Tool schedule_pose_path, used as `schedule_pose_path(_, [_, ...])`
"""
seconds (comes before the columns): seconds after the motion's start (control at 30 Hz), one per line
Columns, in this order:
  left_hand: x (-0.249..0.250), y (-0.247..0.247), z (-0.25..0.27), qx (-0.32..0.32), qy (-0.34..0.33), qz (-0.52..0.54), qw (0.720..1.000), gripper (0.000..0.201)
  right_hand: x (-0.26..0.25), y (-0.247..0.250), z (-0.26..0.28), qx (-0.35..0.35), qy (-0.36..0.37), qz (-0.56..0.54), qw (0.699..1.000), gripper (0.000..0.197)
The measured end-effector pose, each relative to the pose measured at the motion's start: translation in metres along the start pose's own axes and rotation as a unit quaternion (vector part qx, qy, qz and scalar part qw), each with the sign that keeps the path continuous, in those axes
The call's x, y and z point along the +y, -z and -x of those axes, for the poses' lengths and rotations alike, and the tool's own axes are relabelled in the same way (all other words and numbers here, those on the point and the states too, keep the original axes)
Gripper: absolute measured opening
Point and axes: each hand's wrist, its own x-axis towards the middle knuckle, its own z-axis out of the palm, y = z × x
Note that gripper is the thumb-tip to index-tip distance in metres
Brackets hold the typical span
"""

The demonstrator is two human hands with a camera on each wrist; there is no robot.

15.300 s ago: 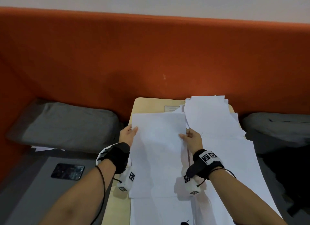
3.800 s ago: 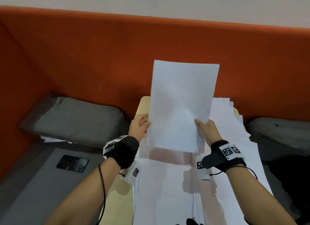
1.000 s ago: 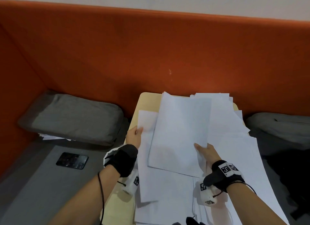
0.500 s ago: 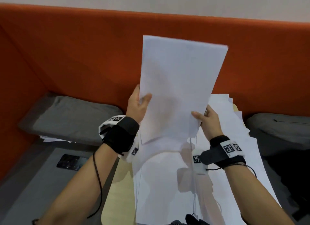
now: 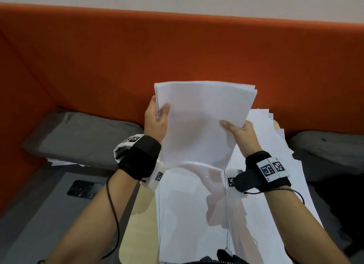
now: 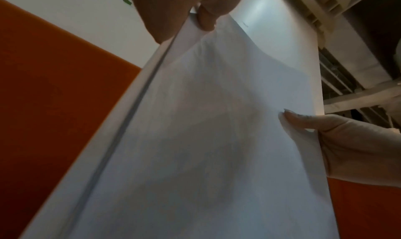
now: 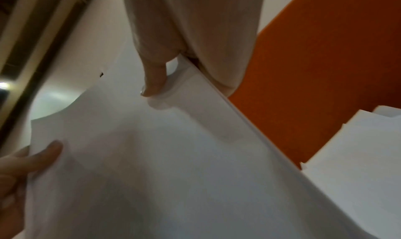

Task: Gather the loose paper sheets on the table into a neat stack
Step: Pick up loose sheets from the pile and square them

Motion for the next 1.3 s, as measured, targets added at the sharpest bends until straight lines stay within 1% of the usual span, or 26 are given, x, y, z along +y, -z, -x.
schedule_pose_path(0.1, [0.005, 0.0, -0.007, 0.022, -0.02, 0.017, 0.999, 0.017, -0.007, 0.0, -0.001, -0.021, 0.007, 0.006, 1.0, 0.014])
schedule_pose_path(0.17, [-0.002, 0.001, -0.005, 0.035, -0.001, 0.024, 0.999, 0.019, 0.013, 0.002, -0.001, -0.053, -0.029, 0.075, 0.995, 0.019])
schedule_pose_path(0.23, [-0.014, 0.003, 0.004, 0.035, 0.04, 0.03, 0.998, 0.02, 0.044, 0.002, 0.004, -0.09, -0.089, 0.157, 0.979, 0.028])
schedule_pose_path(0.27, [-0.022, 0.004, 0.01, 0.024, 0.069, 0.027, 0.997, 0.021, 0.057, 0.003, 0.007, -0.087, -0.112, 0.169, 0.975, 0.029])
schedule_pose_path(0.33, [-0.04, 0.005, 0.023, -0.025, 0.136, 0.007, 0.99, 0.024, 0.07, 0.003, 0.011, -0.044, -0.137, 0.148, 0.978, 0.028])
schedule_pose_path(0.4, [-0.058, 0.008, 0.039, -0.086, 0.205, -0.024, 0.975, 0.025, 0.069, 0.005, 0.008, -0.008, -0.131, 0.124, 0.984, 0.027])
schedule_pose_path(0.43, [-0.065, 0.009, 0.046, -0.106, 0.229, -0.038, 0.967, 0.025, 0.065, 0.006, 0.006, -0.002, -0.119, 0.114, 0.986, 0.026])
schedule_pose_path(0.47, [-0.071, 0.01, 0.05, -0.11, 0.239, -0.046, 0.964, 0.025, 0.059, 0.007, 0.003, -0.002, -0.108, 0.108, 0.988, 0.025])
schedule_pose_path(0.5, [-0.074, 0.011, 0.052, -0.096, 0.239, -0.045, 0.965, 0.025, 0.052, 0.007, 0.001, -0.006, -0.097, 0.102, 0.99, 0.022])
schedule_pose_path(0.6, [-0.072, 0.01, 0.043, -0.023, 0.227, -0.02, 0.973, 0.026, 0.04, 0.006, -0.001, -0.038, -0.076, 0.096, 0.992, 0.015])
schedule_pose_path(0.67, [-0.064, 0.009, 0.032, 0.005, 0.223, -0.003, 0.975, 0.027, 0.044, 0.008, -0.002, -0.059, -0.092, 0.11, 0.988, 0.017])
schedule_pose_path(0.73, [-0.057, 0.01, 0.022, 0.016, 0.217, 0.01, 0.976, 0.028, 0.052, 0.012, 0.0, -0.079, -0.109, 0.133, 0.982, 0.021])
schedule_pose_path(0.83, [-0.05, 0.011, 0.016, 0.008, 0.21, 0.015, 0.978, 0.028, 0.059, 0.018, 0.004, -0.108, -0.123, 0.151, 0.975, 0.017])
schedule_pose_path(0.93, [-0.049, 0.012, 0.017, 0.007, 0.211, 0.017, 0.977, 0.029, 0.064, 0.02, 0.003, -0.083, -0.146, 0.164, 0.972, 0.005])
schedule_pose_path(1.03, [-0.05, 0.01, 0.019, 0.005, 0.214, 0.021, 0.977, 0.029, 0.069, 0.024, 0.001, -0.056, -0.154, 0.194, 0.967, 0.015])
schedule_pose_path(1.1, [-0.048, 0.009, 0.02, -0.004, 0.21, 0.02, 0.977, 0.029, 0.066, 0.025, 0.003, -0.056, -0.15, 0.192, 0.968, 0.012])
schedule_pose_path(1.17, [-0.045, 0.009, 0.019, -0.024, 0.199, 0.016, 0.979, 0.029, 0.058, 0.024, 0.004, -0.062, -0.13, 0.176, 0.974, 0.01])
schedule_pose_path(1.23, [-0.041, 0.008, 0.018, -0.06, 0.192, 0.01, 0.98, 0.027, 0.043, 0.023, 0.002, -0.053, -0.099, 0.15, 0.982, 0.021])
schedule_pose_path(1.3, [-0.036, 0.006, 0.018, -0.093, 0.192, 0.015, 0.977, 0.026, 0.026, 0.02, 0.0, -0.018, -0.078, 0.087, 0.993, 0.029])
